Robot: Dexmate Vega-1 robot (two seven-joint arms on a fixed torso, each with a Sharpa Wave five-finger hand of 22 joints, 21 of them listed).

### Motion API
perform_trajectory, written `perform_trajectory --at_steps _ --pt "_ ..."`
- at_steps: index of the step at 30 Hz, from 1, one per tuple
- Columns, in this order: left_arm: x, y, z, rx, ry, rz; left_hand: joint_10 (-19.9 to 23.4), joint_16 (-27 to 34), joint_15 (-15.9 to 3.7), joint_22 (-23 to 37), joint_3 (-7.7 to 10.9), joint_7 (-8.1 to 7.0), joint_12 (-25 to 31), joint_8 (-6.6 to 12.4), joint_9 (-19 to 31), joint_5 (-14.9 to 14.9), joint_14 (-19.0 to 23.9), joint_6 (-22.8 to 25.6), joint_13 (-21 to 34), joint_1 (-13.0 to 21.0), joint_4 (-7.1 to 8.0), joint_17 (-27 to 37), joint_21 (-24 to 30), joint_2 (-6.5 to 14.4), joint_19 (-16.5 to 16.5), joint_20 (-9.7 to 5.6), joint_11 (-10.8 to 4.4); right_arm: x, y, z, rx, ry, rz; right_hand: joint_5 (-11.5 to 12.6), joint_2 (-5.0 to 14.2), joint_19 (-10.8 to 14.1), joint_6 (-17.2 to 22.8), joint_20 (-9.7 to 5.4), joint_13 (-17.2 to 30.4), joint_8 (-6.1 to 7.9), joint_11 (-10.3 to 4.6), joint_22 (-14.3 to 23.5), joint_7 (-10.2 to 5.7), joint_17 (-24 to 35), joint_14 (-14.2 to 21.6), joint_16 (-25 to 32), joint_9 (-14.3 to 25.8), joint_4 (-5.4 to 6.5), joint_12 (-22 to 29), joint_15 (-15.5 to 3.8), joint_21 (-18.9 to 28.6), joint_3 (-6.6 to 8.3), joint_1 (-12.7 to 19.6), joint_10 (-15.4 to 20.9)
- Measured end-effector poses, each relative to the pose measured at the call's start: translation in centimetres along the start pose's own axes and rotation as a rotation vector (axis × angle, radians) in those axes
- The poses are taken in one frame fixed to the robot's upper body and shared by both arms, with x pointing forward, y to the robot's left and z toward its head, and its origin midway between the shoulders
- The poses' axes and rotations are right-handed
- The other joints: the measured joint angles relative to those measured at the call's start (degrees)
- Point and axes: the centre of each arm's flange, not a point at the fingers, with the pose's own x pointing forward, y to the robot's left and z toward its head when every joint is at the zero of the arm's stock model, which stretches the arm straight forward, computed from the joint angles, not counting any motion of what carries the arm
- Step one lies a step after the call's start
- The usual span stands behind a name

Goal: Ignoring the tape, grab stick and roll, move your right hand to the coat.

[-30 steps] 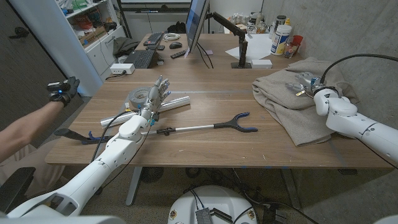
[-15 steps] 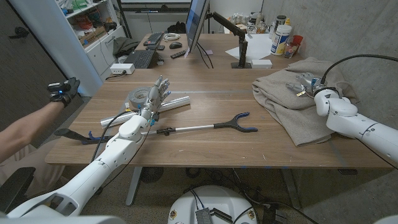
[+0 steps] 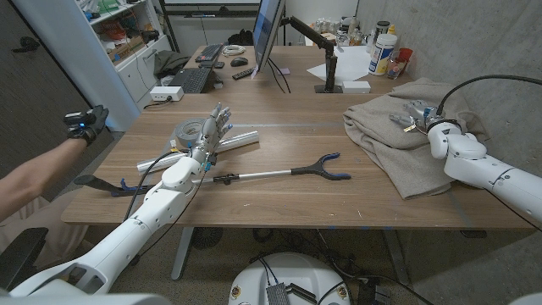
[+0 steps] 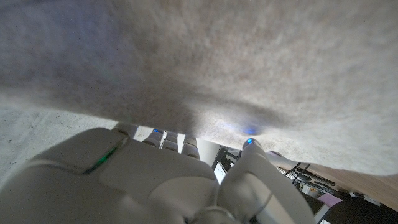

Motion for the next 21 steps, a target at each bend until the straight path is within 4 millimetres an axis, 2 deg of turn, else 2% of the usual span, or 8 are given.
perform_trajectory --at_steps 21 --pt "-0.14 0.06 0.04 -0.001 -0.004 0.001 0.0 0.0 0.00 0.0 0.00 0.00 0.0 0.00 0.0 0.0 0.0 0.0 0.0 0.0 0.00 0.0 0.0 0.0 0.0 0.00 0.00 -0.20 0.06 0.18 -0.001 -0.005 0.002 0.0 0.00 0.0 0.0 0.00 0.0 0.00 0.00 0.0 0.00 0.0 0.0 0.0 0.0 0.00 0.0 0.00 0.0 0.00 0.0 0.0"
